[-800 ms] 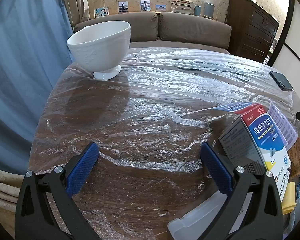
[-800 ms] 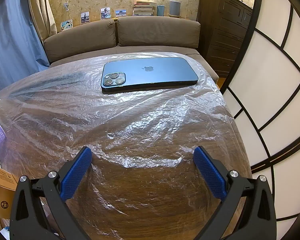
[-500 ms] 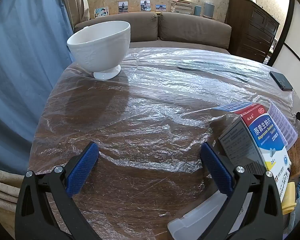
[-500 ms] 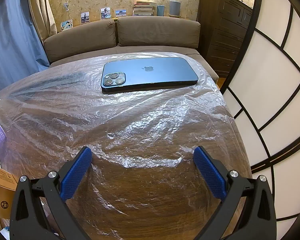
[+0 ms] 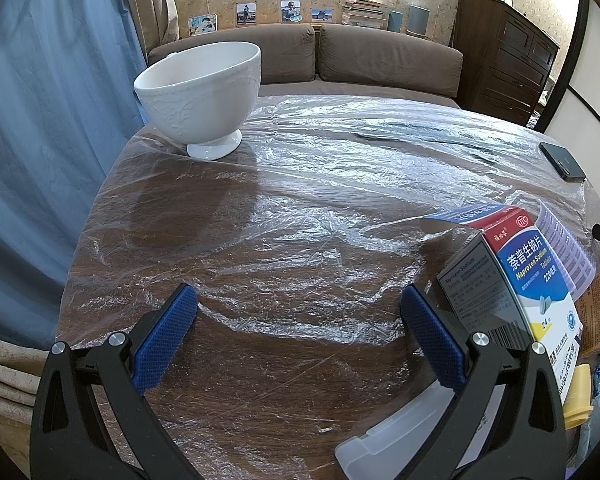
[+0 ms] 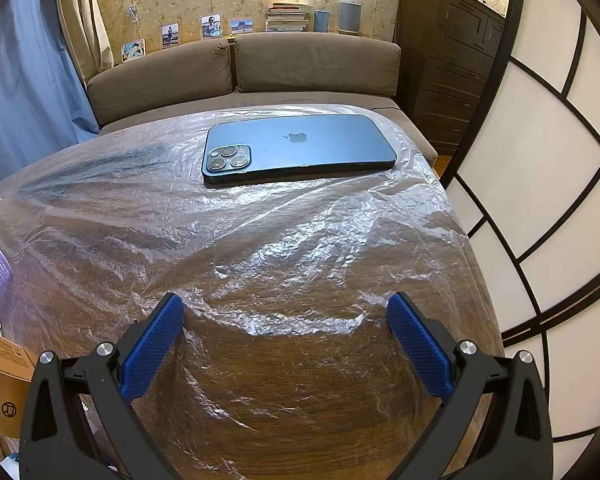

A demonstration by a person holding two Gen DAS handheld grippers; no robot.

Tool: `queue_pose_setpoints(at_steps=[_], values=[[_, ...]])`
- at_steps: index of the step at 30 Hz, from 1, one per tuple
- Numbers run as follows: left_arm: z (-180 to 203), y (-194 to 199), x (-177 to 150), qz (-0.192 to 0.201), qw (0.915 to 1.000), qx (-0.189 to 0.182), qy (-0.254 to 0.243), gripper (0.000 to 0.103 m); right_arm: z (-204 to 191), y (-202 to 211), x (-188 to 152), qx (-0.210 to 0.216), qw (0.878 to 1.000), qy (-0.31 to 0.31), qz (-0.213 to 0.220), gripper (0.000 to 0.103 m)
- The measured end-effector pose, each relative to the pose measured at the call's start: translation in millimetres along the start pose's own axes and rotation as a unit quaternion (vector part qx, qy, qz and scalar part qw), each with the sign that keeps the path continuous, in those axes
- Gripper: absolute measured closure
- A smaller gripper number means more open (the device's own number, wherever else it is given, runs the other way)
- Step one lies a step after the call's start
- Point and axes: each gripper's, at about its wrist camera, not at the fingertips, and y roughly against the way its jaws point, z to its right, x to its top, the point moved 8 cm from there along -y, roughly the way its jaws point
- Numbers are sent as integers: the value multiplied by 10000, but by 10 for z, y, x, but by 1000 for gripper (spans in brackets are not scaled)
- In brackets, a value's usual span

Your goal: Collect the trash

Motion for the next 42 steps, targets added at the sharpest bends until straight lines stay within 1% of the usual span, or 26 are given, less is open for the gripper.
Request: queue_pose_setpoints(at_steps=[25, 42], values=[[0, 0, 0, 1, 10000, 2, -1, 1, 1, 0, 0, 2, 10000, -2, 2, 4], [47, 91, 47, -3, 10000, 2, 1, 1, 2, -1, 0, 2, 10000, -2, 2, 4]])
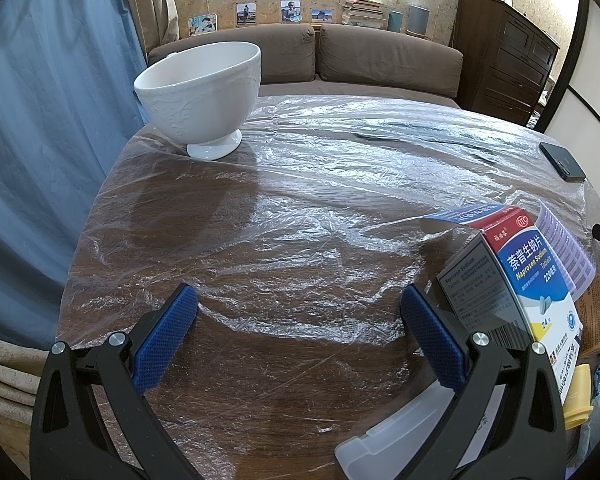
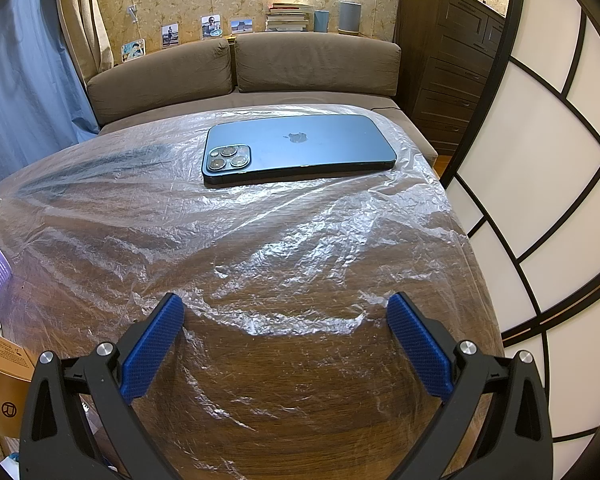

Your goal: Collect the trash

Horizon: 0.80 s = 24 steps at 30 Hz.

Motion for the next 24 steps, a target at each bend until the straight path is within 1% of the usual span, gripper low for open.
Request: queue_pose_setpoints(at_steps=[18, 20, 22, 23, 24], values=[[50, 97, 50, -1, 10000, -1, -2, 1, 10, -11, -1, 4, 10000, 37, -5, 4], [29, 104, 62, 2, 10000, 40, 30, 1, 41, -13, -2, 20, 9999, 53, -112, 4], [-77, 152, 87, 22, 9997, 190, 165, 1, 125, 25, 89, -211, 9997, 84, -75, 4], [-155, 180, 129, 87, 9994, 215, 247, 1, 164, 107, 136, -351, 9993, 160, 24, 4], [-265, 276, 159, 202, 9989, 195, 385, 1, 176, 229, 179, -379, 9988, 267, 167, 4]])
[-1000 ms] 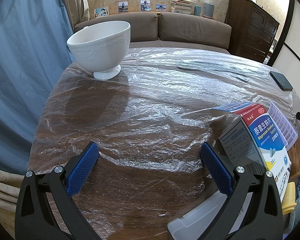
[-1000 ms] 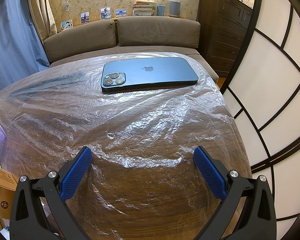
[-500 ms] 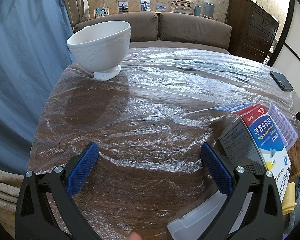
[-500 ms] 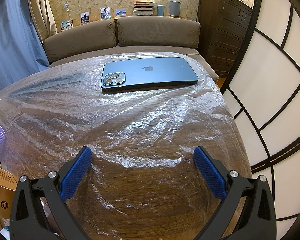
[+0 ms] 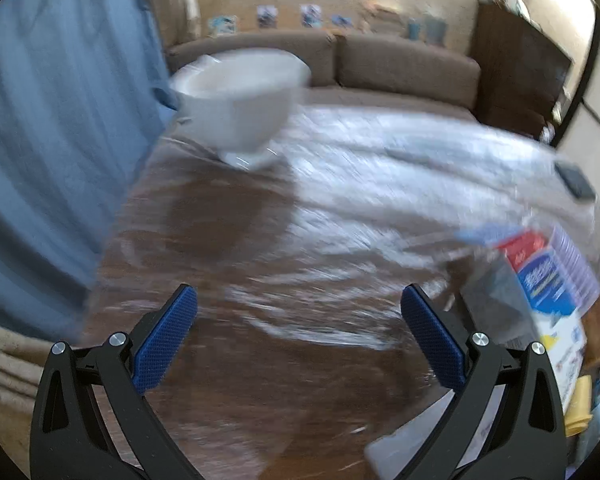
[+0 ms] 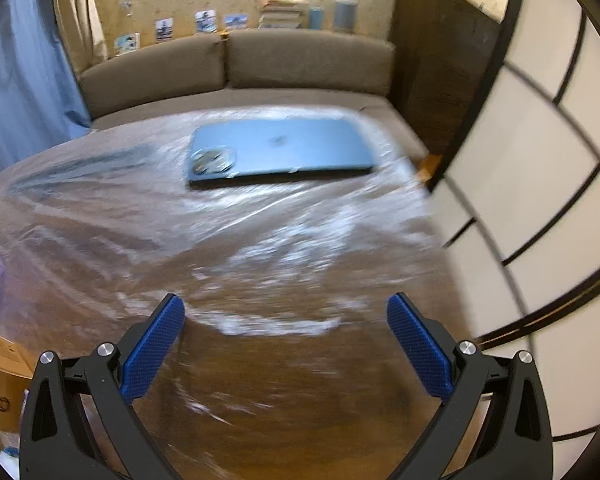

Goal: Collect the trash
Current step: 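Grasp the crumpled beige paper ball with the left tool while the right tool grasps the blue bag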

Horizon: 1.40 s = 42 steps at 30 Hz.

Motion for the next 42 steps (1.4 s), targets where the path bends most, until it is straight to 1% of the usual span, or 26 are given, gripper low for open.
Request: queue_pose_setpoints(at_steps=[2, 3, 4, 5, 7, 8, 10, 12, 13, 16, 18, 20, 21, 23, 25, 26, 29, 33, 34, 35, 36, 38, 39, 40, 42], values=[[-197, 215, 46, 147, 9992, -146, 340, 1, -8, 305, 46, 145, 9993, 191, 302, 4], [-243, 330, 49, 211, 9986, -232, 428, 1, -37, 479, 45, 276, 9982, 287, 458, 4], [-285, 516, 33, 334, 9975, -392, 481, 1, -49, 671, 20, 449, 9966, 374, 587, 4], [-288, 708, -17, 432, 9966, -536, 445, 1, -121, 911, -26, 760, 9931, 508, 736, 4], [-195, 953, -174, 504, 9962, -666, 267, 1, -274, 1252, -142, 1317, 9846, 733, 886, 4], [-104, 1076, -276, 503, 9958, -750, 142, 1, -381, 1429, -232, 1650, 9778, 911, 921, 4], [80, 1274, -520, 449, 9937, -1024, -99, 1, -602, 1723, -458, 2162, 9633, 1292, 926, 4], [305, 1391, -777, 298, 9893, -1388, -342, 1, -769, 1897, -685, 2421, 9525, 1622, 879, 4], [398, 1462, -862, 236, 9873, -1507, -436, 1, -857, 1939, -829, 2508, 9476, 1792, 836, 4], [764, 1528, -1142, 39, 9818, -1720, -802, 1, -1194, 1998, -1138, 2561, 9350, 2365, 648, 4], [986, 1500, -1279, -86, 9774, -1885, -957, 1, -1351, 1972, -1267, 2519, 9294, 2644, 532, 4], [1127, 1462, -1354, -200, 9751, -1944, -1050, 1, -1508, 1922, -1426, 2432, 9237, 2921, 472, 4], [1213, 1439, -1399, -228, 9740, -1950, -1127, 1, -1542, 1900, -1445, 2436, 9216, 2990, 437, 4], [1326, 1320, -1480, -286, 9738, -1761, -1410, 1, -1621, 1824, -1508, 2476, 9170, 3106, 373, 4], [1422, 1224, -1524, -297, 9740, -1564, -1612, 1, -1696, 1732, -1552, 2495, 9172, 3097, 250, 4], [1446, 1184, -1527, -311, 9740, -1522, -1646, 1, -1724, 1692, -1574, 2513, 9176, 3073, 194, 4], [1489, 1104, -1580, -404, 9738, -1536, -1626, 1, -1762, 1540, -1625, 2484, 9222, 2965, 27, 4], [1522, 1086, -1572, -299, 9737, -1381, -1788, 2, -1751, 1452, -1664, 2525, 9283, 2729, -105, 4], [1531, 1083, -1565, -291, 9735, -1376, -1805, 7, -1741, 1447, -1672, 2514, 9297, 2690, -114, 5], [1541, 1089, -1555, -256, 9732, -1344, -1847, 10, -1734, 1431, -1678, 2468, 9318, 2659, -131, 10], [1552, 1092, -1545, -233, 9730, -1311, -1888, 15, -1727, 1424, -1681, 2441, 9329, 2644, -141, 12], [1575, 1088, -1516, -220, 9726, -1308, -1911, 21, -1711, 1424, -1683, 2408, 9347, 2612, -132, 15], [1580, 1086, -1508, -218, 9725, -1309, -1914, 25, -1711, 1427, -1679, 2400, 9348, 2615, -126, 19], [1597, 1082, -1505, -215, 9721, -1319, -1929, 27, -1708, 1438, -1678, 2374, 9354, 2620, -103, 22], [1629, 1098, -1511, -202, 9705, -1330, -2002, 33, -1720, 1444, -1675, 2384, 9352, 2614, -126, 37]])
